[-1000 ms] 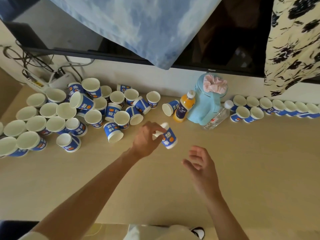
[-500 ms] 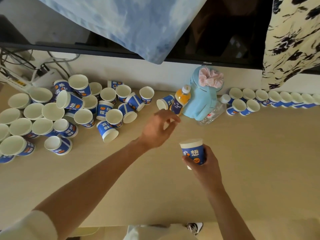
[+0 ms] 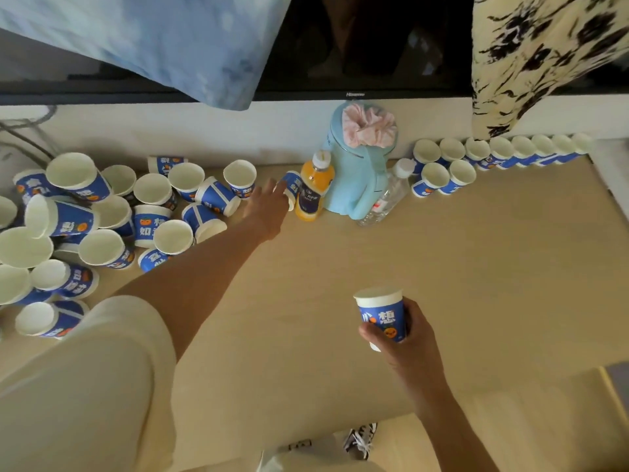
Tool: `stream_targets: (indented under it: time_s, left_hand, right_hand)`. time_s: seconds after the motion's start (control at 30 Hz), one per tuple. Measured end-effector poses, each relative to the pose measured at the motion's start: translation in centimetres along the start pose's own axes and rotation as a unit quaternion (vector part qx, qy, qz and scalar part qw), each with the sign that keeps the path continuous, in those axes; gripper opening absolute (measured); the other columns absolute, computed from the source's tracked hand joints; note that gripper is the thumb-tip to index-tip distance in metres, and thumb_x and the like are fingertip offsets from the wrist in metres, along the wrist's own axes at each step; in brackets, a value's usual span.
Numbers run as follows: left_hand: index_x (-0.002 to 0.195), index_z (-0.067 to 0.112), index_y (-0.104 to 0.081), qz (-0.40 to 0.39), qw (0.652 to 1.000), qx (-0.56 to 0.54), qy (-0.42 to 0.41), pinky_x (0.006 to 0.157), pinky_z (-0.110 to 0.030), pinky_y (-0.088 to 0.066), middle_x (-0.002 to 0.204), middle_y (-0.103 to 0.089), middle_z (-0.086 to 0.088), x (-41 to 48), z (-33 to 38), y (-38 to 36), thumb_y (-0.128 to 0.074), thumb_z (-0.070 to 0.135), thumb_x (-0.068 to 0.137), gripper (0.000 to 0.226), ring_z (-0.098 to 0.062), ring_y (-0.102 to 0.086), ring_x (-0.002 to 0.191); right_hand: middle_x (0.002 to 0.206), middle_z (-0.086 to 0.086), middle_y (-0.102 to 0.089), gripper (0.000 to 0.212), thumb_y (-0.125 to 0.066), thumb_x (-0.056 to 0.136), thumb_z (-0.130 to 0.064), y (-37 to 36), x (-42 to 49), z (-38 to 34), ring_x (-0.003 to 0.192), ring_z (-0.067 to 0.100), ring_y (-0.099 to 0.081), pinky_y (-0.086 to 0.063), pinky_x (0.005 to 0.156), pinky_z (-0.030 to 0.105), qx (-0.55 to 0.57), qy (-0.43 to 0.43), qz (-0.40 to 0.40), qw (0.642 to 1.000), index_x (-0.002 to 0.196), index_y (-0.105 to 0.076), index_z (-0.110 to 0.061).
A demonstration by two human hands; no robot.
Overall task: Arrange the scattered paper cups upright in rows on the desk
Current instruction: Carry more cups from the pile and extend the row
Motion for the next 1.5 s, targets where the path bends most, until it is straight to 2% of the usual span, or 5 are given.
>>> stream_targets:
  time_s: [0.47, 0.77, 0.9, 1.1, 1.5]
  left_hand:
    - [0.122, 0.018, -0.061, 0.057, 0.99, -0.118, 0.06, 0.101, -0.043, -0.041, 0.126, -0.057, -0.001, -13.6, -1.8, 1.5, -0.066, 0.079, 0.069, 0.081, -0.025, -0.053, 0.12]
    - [0.074, 0.02, -0.055, 0.252, 0.874, -0.403, 0.104, 0.056, -0.033, -0.045, 0.079, -0.056, 0.007, -22.9, 5.9, 8.6, -0.064, 0.068, 0.06, 0.051, -0.023, -0.055, 0.064]
    - [0.093, 0.016, -0.046, 0.263, 0.829, -0.481, 0.109, 0.056, -0.023, -0.03, 0.075, -0.047, 0.012, -24.4, 11.4, 12.3, -0.084, 0.044, 0.058, 0.059, -0.014, -0.045, 0.064]
    - [0.122, 0.038, -0.034, 0.253, 0.749, -0.607, 0.081, 0.084, -0.034, -0.05, 0.112, -0.056, 0.01, -24.5, 22.0, 16.7, -0.077, 0.049, 0.054, 0.082, -0.019, -0.06, 0.1]
    - [0.117, 0.027, -0.049, 0.259, 0.655, -0.705, 0.082, 0.075, -0.023, -0.053, 0.109, -0.059, 0.016, -23.6, 36.6, 22.2, -0.076, 0.049, 0.047, 0.078, 0.006, -0.061, 0.094]
  right_hand:
    - [0.103, 0.001, -0.067, 0.066, -0.083, 0.058, -0.017, -1.1, -1.1, -0.6, 0.072, -0.003, -0.066, -0.052, 0.06, 0.014, 0.082, 0.012, -0.052, 0.995, 0.117, -0.054, -0.015]
    - [0.104, 0.001, -0.072, 0.068, -0.084, 0.054, -0.023, 2.5, -3.0, -0.5, 0.082, 0.007, -0.069, -0.054, 0.067, 0.018, 0.178, 0.017, -0.097, 0.979, 0.118, -0.06, -0.021]
    - [0.104, 0.002, -0.072, 0.073, -0.084, 0.047, -0.03, 6.7, -3.6, 0.6, 0.08, 0.004, -0.069, -0.053, 0.065, 0.016, 0.192, 0.017, -0.058, 0.98, 0.116, -0.062, -0.02]
    - [0.106, 0.004, -0.073, 0.059, -0.078, 0.058, -0.017, 15.7, -3.9, 2.4, 0.08, 0.001, -0.069, -0.052, 0.066, 0.014, 0.226, 0.051, 0.015, 0.973, 0.115, -0.064, -0.016]
    - [0.117, 0.001, -0.07, 0.087, -0.084, 0.042, -0.036, 28.3, -5.1, 7.4, 0.096, 0.006, -0.071, -0.056, 0.075, 0.021, 0.282, 0.055, 0.109, 0.952, 0.123, -0.058, -0.019]
Point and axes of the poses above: each hand's wrist, its own x-axis towards the middle knuckle, its own y-axis out of the back of the hand, z = x × y, the point moved 1 cm from there along x, towards the middle knuckle
